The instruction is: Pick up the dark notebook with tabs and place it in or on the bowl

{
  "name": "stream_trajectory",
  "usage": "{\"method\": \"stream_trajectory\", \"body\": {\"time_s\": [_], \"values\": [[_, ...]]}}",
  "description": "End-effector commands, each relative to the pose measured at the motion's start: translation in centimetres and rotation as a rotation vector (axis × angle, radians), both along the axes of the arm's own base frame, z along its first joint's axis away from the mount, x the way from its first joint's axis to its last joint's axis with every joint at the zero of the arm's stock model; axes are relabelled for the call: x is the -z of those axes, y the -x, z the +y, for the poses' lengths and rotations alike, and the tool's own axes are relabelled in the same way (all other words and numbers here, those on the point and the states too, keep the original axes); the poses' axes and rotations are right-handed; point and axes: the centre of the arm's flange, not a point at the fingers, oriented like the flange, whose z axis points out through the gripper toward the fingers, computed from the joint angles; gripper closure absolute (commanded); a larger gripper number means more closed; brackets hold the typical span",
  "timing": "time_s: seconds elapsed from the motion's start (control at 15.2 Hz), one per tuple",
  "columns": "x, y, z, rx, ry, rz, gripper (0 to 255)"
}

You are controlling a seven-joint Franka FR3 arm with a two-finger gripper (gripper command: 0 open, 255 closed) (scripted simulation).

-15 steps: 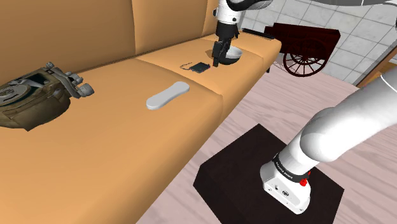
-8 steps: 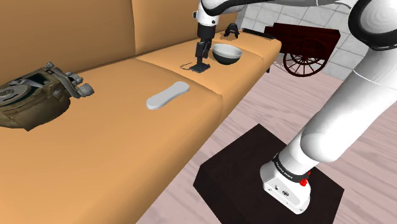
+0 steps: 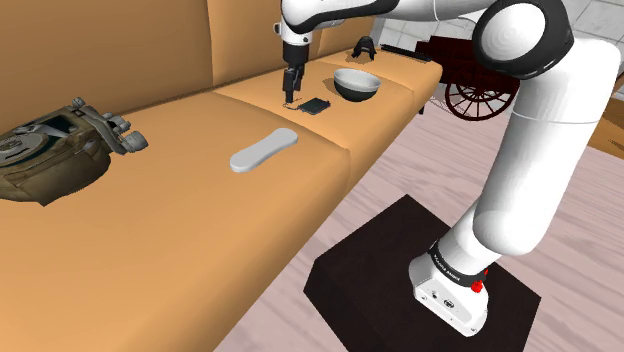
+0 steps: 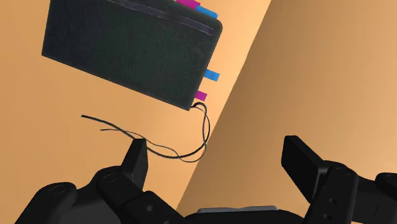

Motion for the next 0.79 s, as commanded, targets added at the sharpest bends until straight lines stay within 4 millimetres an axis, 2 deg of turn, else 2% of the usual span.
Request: {"method": "stream_trajectory", "body": {"time_s": [0.0, 0.4, 0.73], "values": [[1.0, -0.5, 0.1, -0.007, 0.001, -0.001, 0], [3.9, -0.4, -0.1, -0.007, 0.001, -0.001, 0], [3.9, -0.4, -0.1, -0.007, 0.001, -0.001, 0]]}}
